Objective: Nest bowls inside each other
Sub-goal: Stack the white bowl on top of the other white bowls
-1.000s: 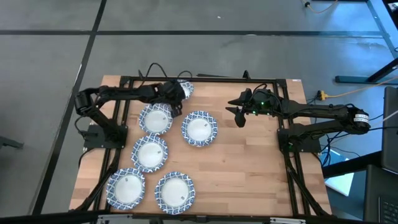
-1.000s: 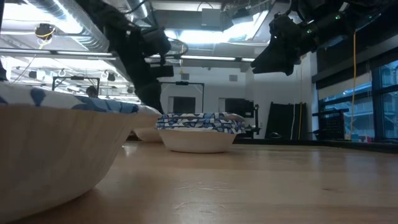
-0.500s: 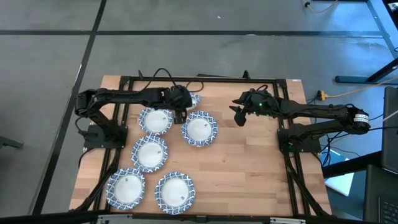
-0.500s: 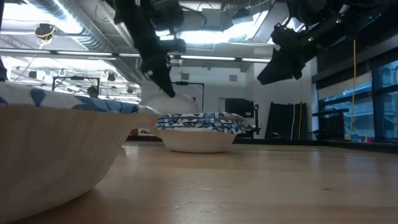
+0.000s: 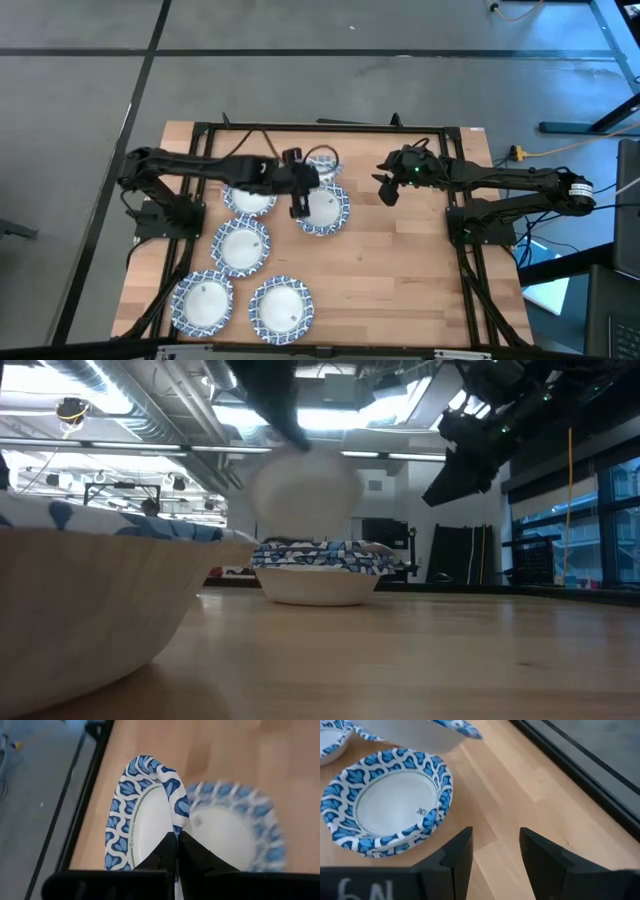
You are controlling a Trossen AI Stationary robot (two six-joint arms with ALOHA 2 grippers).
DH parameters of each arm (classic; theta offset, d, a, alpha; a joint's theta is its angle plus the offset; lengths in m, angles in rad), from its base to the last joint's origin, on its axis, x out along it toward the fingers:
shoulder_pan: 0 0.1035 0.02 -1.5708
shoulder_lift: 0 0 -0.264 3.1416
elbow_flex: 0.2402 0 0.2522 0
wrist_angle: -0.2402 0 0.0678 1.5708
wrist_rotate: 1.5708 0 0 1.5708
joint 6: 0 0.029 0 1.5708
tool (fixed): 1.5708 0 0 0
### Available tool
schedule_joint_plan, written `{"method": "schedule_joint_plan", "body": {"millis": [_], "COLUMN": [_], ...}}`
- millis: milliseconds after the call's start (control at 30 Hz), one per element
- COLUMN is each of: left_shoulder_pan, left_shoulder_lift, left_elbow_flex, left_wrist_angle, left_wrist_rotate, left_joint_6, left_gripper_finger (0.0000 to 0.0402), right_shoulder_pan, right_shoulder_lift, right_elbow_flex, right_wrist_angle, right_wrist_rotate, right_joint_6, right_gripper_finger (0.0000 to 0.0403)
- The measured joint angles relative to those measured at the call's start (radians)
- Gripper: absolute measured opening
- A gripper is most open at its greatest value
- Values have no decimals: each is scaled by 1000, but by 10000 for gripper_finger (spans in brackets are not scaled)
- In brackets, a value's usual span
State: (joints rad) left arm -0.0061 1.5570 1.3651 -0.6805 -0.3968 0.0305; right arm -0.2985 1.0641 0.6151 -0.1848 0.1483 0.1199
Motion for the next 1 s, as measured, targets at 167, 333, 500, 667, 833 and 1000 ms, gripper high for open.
{"method": "schedule_joint_plan", "body": {"millis": [167,333,500,667,833,1000], "left_shoulder_pan": [-145,-274,-316,-296,-264,-246], "left_shoulder_lift": [0,22,118,228,285,303], "left_elbow_flex": [22,24,24,22,22,23], "left_wrist_angle": [33,67,125,98,55,47], "left_wrist_rotate": [-174,-335,-379,-401,-350,-297], "left_joint_6": [-89,-162,-164,-239,-325,-369], "left_gripper_finger": [1,1,0,0,0,0], "right_shoulder_pan": [0,0,0,0,0,0], "right_shoulder_lift": [0,0,0,0,0,0], "right_elbow_flex": [0,-1,-1,-1,-1,-1], "right_wrist_angle": [-69,-103,-105,-106,-106,-107], "right_wrist_rotate": [-2,-6,-19,-72,-75,-75], "right_joint_6": [5,-5,-28,-47,-50,-69], "right_gripper_finger": [162,162,162,162,162,162]}}
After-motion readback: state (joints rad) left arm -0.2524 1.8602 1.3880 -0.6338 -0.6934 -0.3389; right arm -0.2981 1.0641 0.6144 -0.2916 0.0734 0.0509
